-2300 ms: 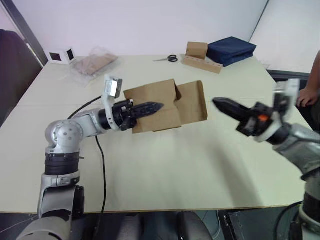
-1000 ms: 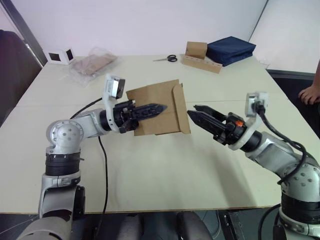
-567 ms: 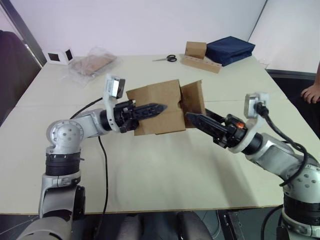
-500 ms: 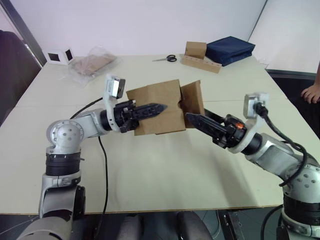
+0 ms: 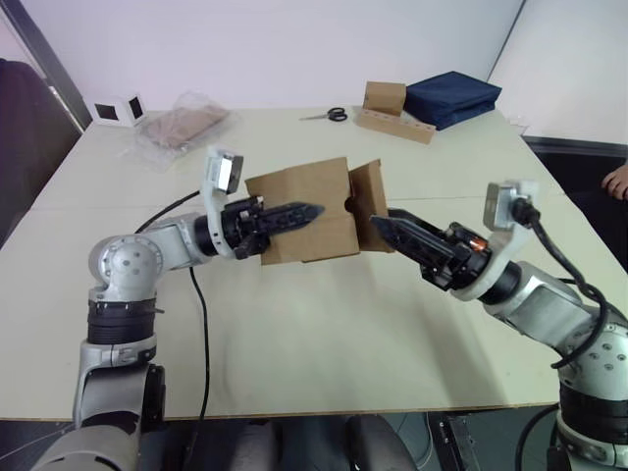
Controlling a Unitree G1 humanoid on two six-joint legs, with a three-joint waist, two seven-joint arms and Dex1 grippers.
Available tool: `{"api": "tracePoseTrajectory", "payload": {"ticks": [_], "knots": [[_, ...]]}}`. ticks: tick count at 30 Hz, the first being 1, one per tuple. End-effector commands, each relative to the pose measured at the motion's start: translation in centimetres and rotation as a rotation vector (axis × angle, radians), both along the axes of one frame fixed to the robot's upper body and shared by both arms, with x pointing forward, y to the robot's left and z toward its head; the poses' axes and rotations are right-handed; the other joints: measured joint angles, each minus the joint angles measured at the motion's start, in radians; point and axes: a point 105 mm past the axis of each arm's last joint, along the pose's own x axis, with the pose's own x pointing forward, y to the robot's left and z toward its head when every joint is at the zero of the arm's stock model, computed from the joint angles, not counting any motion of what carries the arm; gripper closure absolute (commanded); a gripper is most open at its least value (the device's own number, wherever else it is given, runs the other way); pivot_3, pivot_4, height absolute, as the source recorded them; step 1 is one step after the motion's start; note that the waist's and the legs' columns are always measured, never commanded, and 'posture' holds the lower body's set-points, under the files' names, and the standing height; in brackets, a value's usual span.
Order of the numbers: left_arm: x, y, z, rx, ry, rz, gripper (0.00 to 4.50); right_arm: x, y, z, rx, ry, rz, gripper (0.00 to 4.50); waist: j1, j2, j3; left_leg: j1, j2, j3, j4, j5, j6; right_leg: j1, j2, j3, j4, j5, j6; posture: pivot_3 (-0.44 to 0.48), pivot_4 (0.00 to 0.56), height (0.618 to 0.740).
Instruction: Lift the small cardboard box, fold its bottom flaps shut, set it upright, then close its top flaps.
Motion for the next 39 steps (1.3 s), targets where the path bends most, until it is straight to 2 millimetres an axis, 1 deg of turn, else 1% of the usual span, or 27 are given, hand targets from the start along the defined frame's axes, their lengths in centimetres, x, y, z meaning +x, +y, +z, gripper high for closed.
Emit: {"api": "tracePoseTrajectory", "payload": {"ticks": [1, 2, 8, 19, 25, 33, 39], "knots": [[-0.3, -0.1, 0.8, -0.008, -0.048, -0.013, 4.50, -0.2, 0.0, 0.9, 0.004, -0.041, 0.005, 3.10, 0.000, 0.000, 0.000, 0.000, 0.000, 0.000, 0.000, 0.000, 0.000, 0.000, 0.000, 0.000, 0.000, 0.000, 0.000, 0.000, 0.150, 0.740], [-0.3, -0.1, 0.9, -0.010, -0.050, -0.014, 4.50, -0.2, 0.0, 0.8, -0.001, -0.040, 0.000, 3.51, 0.000, 0.000, 0.000, 0.000, 0.000, 0.000, 0.000, 0.000, 0.000, 0.000, 0.000, 0.000, 0.000, 0.000, 0.000, 0.000, 0.150, 0.740], [-0.6, -0.2, 1.0, -0.017, -0.057, -0.017, 4.50, -0.1, 0.0, 0.7, -0.017, -0.044, -0.006, 3.51, 0.000, 0.000, 0.000, 0.000, 0.000, 0.000, 0.000, 0.000, 0.000, 0.000, 0.000, 0.000, 0.000, 0.000, 0.000, 0.000, 0.150, 0.740], [-0.9, -0.3, 1.1, -0.023, -0.058, -0.016, 4.50, 1.0, -0.7, 0.8, -0.035, -0.060, -0.059, 3.51, 0.000, 0.000, 0.000, 0.000, 0.000, 0.000, 0.000, 0.000, 0.000, 0.000, 0.000, 0.000, 0.000, 0.000, 0.000, 0.000, 0.150, 0.740], [-0.7, -0.5, 1.1, -0.025, -0.061, -0.012, 4.50, 1.1, -0.3, 1.2, -0.027, -0.075, -0.057, 3.51, 0.000, 0.000, 0.000, 0.000, 0.000, 0.000, 0.000, 0.000, 0.000, 0.000, 0.000, 0.000, 0.000, 0.000, 0.000, 0.000, 0.150, 0.740], [-0.3, -1.2, 1.1, -0.032, -0.077, 0.009, 4.50, 1.2, 0.1, 1.4, -0.024, -0.087, -0.082, 3.51, 0.000, 0.000, 0.000, 0.000, 0.000, 0.000, 0.000, 0.000, 0.000, 0.000, 0.000, 0.000, 0.000, 0.000, 0.000, 0.000, 0.150, 0.740], [-0.4, -1.8, 0.9, -0.035, -0.080, 0.000, 4.50, 1.3, 0.3, 1.6, -0.017, -0.094, -0.104, 3.51, 0.000, 0.000, 0.000, 0.000, 0.000, 0.000, 0.000, 0.000, 0.000, 0.000, 0.000, 0.000, 0.000, 0.000, 0.000, 0.000, 0.150, 0.740]]}}
